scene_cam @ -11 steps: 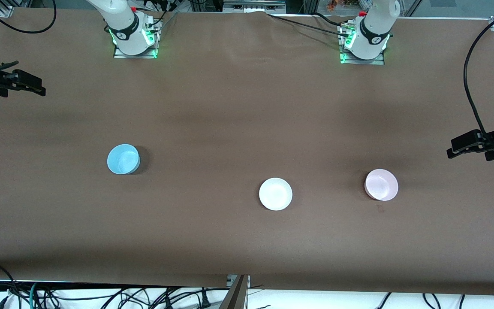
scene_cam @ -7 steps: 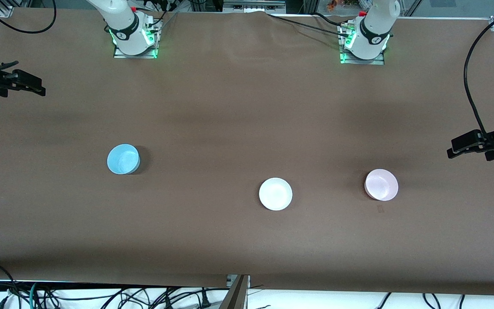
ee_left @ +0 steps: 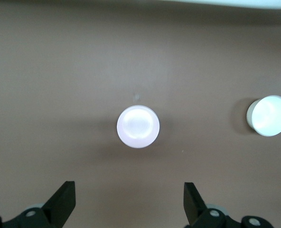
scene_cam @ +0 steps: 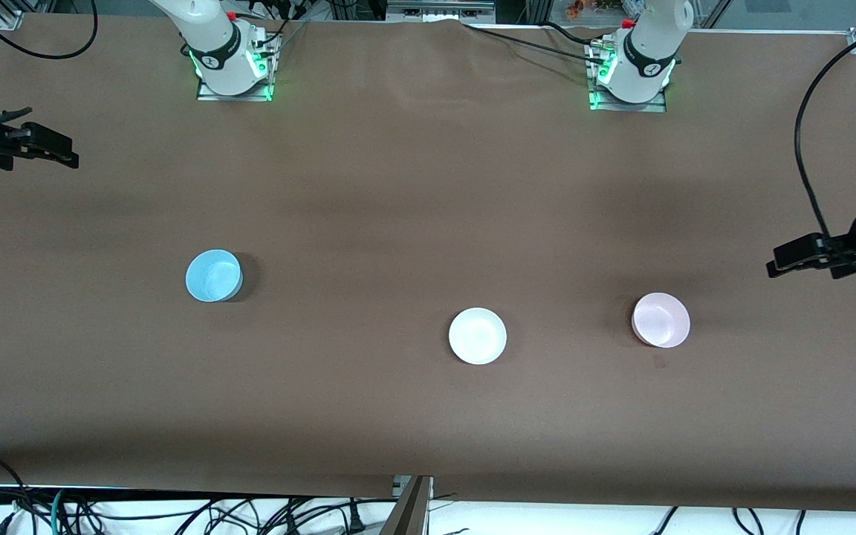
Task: Stack pink and blue bowls on white bowl
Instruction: 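Move the left gripper toward the pink bowl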
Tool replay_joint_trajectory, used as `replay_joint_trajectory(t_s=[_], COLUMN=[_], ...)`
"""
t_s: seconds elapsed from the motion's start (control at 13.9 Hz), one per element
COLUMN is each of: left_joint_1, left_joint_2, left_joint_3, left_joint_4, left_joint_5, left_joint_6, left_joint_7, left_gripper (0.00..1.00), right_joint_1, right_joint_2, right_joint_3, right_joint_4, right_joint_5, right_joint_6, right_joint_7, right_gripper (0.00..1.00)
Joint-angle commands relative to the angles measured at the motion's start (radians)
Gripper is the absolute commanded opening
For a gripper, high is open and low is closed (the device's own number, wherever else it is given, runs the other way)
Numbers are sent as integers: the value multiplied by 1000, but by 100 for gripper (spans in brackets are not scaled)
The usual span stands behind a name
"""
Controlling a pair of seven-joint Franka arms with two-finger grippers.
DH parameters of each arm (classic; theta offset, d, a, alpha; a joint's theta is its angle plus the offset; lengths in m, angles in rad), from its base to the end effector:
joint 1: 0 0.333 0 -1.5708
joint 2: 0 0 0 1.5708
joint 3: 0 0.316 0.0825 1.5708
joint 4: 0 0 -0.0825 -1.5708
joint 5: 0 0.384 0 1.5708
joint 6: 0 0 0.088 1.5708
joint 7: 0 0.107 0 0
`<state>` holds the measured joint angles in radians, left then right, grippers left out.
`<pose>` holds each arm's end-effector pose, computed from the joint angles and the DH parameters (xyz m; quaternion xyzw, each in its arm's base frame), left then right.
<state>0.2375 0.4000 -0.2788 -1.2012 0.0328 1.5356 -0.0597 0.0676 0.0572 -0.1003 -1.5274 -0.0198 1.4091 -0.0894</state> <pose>0.6635 0.0144 0.5578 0.9988 0.0184 -0.0273 0.0362 0.5531 -0.0188 0.6004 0.9957 0.0273 -0.0881 0.0074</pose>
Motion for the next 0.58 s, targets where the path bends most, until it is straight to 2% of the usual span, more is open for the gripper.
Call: replay_joint_trajectory(t_s=[0.0, 0.14, 0.36, 0.51], left_joint_1=[9, 63, 78, 69], left_joint_2=[51, 127, 206, 249], left_joint_3=[3, 10, 12, 12], left_joint_4=[-107, -107, -113, -130], left_joint_5=[28, 15, 33, 115], left_joint_6=[49, 63, 132, 167], left_joint_7=[12, -28, -22, 21], left_gripper=[100, 100, 100, 100], right_joint_1=[-5, -6, -9, -9], right_joint_2=[21, 24, 26, 26], right_joint_3=[10, 10, 7, 7], right_joint_4=[41, 44, 44, 44], right_joint_5=[-16, -16, -17, -17], right_joint_6=[-6, -6, -6, -6], right_joint_7=[10, 8, 7, 8], right_gripper=[100, 100, 100, 100])
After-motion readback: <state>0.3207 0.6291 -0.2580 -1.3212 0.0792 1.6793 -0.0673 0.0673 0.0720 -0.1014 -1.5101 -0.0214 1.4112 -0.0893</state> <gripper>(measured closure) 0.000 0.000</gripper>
